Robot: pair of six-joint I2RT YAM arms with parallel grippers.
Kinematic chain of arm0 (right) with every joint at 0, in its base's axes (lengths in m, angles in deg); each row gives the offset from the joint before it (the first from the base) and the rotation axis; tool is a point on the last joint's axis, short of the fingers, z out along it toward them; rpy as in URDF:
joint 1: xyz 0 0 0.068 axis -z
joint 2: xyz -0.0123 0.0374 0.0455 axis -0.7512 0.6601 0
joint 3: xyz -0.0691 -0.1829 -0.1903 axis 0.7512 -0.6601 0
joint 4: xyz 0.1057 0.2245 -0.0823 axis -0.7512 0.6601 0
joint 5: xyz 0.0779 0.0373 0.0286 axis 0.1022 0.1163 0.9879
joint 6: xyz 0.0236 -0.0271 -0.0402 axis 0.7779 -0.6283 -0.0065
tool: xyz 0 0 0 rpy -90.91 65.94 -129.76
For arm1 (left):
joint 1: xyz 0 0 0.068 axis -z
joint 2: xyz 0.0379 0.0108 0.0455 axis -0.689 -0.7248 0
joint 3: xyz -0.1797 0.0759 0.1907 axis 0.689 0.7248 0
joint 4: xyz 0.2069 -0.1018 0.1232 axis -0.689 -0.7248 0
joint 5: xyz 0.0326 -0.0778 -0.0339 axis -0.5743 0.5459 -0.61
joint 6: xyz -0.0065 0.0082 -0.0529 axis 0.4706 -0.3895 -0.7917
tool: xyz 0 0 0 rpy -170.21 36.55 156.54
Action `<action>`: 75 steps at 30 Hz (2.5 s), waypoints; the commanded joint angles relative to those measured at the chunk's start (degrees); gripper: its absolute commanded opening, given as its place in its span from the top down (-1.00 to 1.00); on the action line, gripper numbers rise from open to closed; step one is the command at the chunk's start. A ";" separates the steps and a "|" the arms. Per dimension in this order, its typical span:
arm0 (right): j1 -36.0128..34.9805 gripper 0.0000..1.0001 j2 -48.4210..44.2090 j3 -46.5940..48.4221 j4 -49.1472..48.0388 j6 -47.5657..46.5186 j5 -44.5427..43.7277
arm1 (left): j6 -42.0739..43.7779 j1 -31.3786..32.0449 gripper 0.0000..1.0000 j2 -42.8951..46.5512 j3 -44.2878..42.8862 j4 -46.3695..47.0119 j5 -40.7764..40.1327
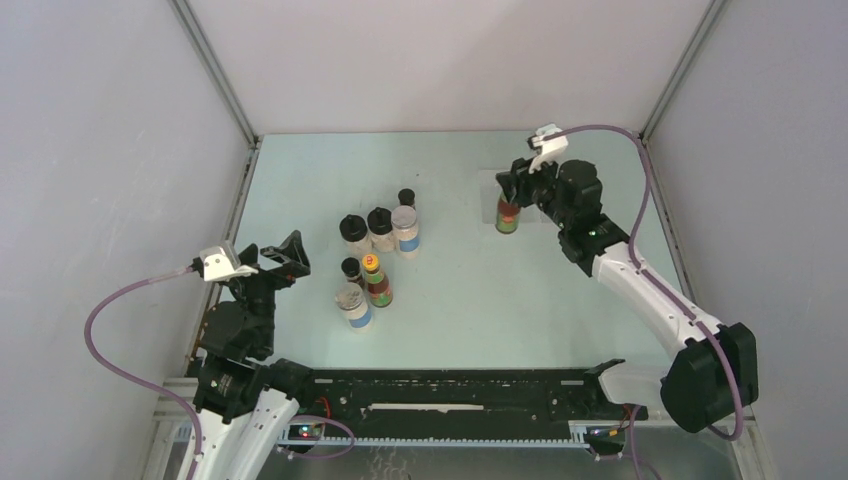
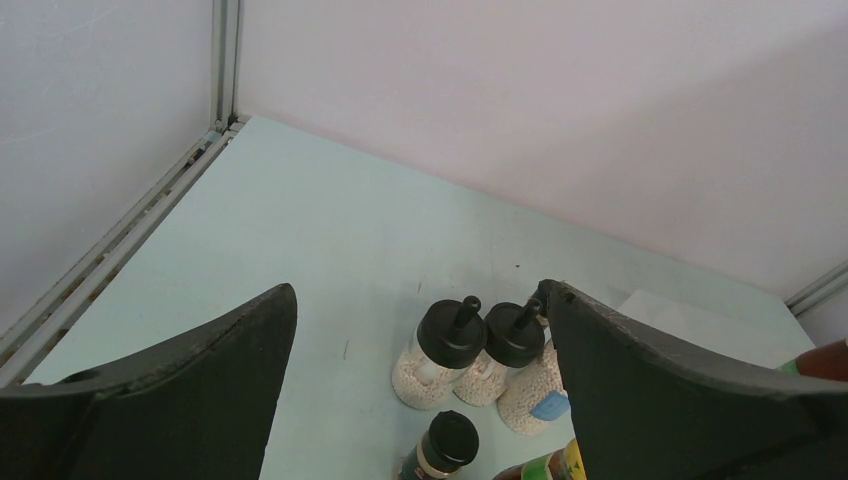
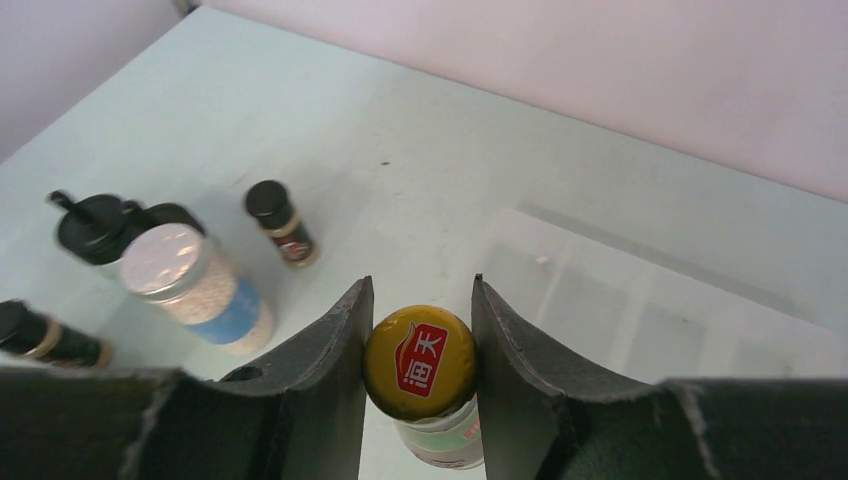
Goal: Organize the condiment bottles
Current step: Place the bottle in the storage box.
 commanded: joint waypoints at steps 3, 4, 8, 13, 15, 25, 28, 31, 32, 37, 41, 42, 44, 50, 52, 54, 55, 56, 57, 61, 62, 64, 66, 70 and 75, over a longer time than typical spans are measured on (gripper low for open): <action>7.64 1.00 -0.78 5.25 -7.21 0.44 -0.78 | 1.65 -0.50 -1.00 -1.49 1.17 0.67 -0.60; 8.71 1.00 -0.11 5.96 -7.30 0.45 -0.75 | 1.70 -0.51 -1.00 -1.63 1.17 0.69 -0.64; 12.71 1.00 3.17 9.06 -7.52 0.45 -0.49 | 1.88 -0.72 -1.00 -2.29 1.19 1.01 -0.56; 16.92 1.00 7.91 12.92 -7.74 0.45 -0.40 | 1.77 -1.59 -1.00 -3.46 1.20 1.48 0.26; 18.43 1.00 9.61 14.27 -7.94 0.45 -0.40 | 1.70 -1.94 -1.00 -3.78 1.28 1.62 0.62; 23.61 1.00 16.74 20.85 -8.84 0.45 -0.33 | 1.57 -3.92 -1.00 -4.42 1.75 3.15 3.05; 25.10 1.00 18.97 23.21 -8.59 0.45 -0.06 | 1.75 -4.18 -1.00 -4.32 1.96 3.46 3.45; 26.17 1.00 21.23 25.61 -8.14 0.45 0.25 | 1.83 -4.33 -1.00 -4.30 2.12 3.60 3.63; 26.45 1.00 22.10 26.30 -8.14 0.45 0.30 | 1.88 -4.37 -1.00 -4.17 2.18 3.73 3.71; 27.85 1.00 25.34 29.71 -7.40 0.36 0.80 | 2.09 -4.46 -1.00 -3.36 2.68 4.27 3.81; 28.50 1.00 26.98 31.33 -7.10 0.28 1.14 | 2.06 -4.72 -1.00 -3.45 2.79 4.43 3.93; 28.55 1.00 27.38 31.67 -7.02 0.27 1.18 | 2.03 -4.74 -1.00 -3.61 2.78 4.48 3.98; 28.77 1.00 28.04 31.90 -7.20 0.40 1.10 | 2.01 -4.94 -1.00 -3.70 2.76 4.51 4.15; 29.08 1.00 29.84 31.96 -7.82 0.45 1.43 | 2.02 -4.99 -1.00 -3.91 2.83 4.53 4.23; 29.09 1.00 30.40 31.86 -8.04 0.45 1.45 | 2.02 -5.08 -1.00 -4.09 2.84 4.53 4.33; 29.17 1.00 30.97 31.76 -8.26 0.45 1.41 | 2.01 -5.03 -1.00 -4.13 2.85 4.52 4.34; 29.22 1.00 31.16 31.67 -8.37 0.45 1.52 | 2.01 -5.15 -1.00 -4.13 2.84 4.51 4.29; 29.26 1.00 31.41 31.62 -8.56 0.45 1.53 | 2.02 -5.16 -1.00 -4.10 2.82 4.52 4.33; 29.26 1.00 31.65 31.52 -8.72 0.45 1.61 | 2.01 -5.17 -1.00 -4.12 2.89 4.53 4.34; 29.26 1.00 32.56 31.11 -9.37 1.44 1.79 | 2.01 -5.23 -1.00 -4.15 2.95 4.61 4.29; 29.20 1.00 32.80 30.88 -9.59 1.53 1.80 | 2.01 -5.25 -1.00 -4.24 2.93 4.61 4.33; 29.17 1.00 33.09 30.37 -10.05 1.73 1.78 | 2.01 -5.33 -1.00 -4.29 2.93 4.70 4.40; 29.11 1.00 33.44 29.99 -10.31 1.76 1.89 | 2.01 -5.41 -1.00 -4.38 2.89 4.71 4.55; 29.09 1.00 34.10 29.21 -11.06 1.85 1.81 | 2.01 -5.51 -1.00 -4.62 2.93 4.79 4.77; 29.13 1.00 34.45 28.13 -11.96 1.85 1.80 | 2.03 -5.56 -1.00 -4.69 3.02 4.88 4.95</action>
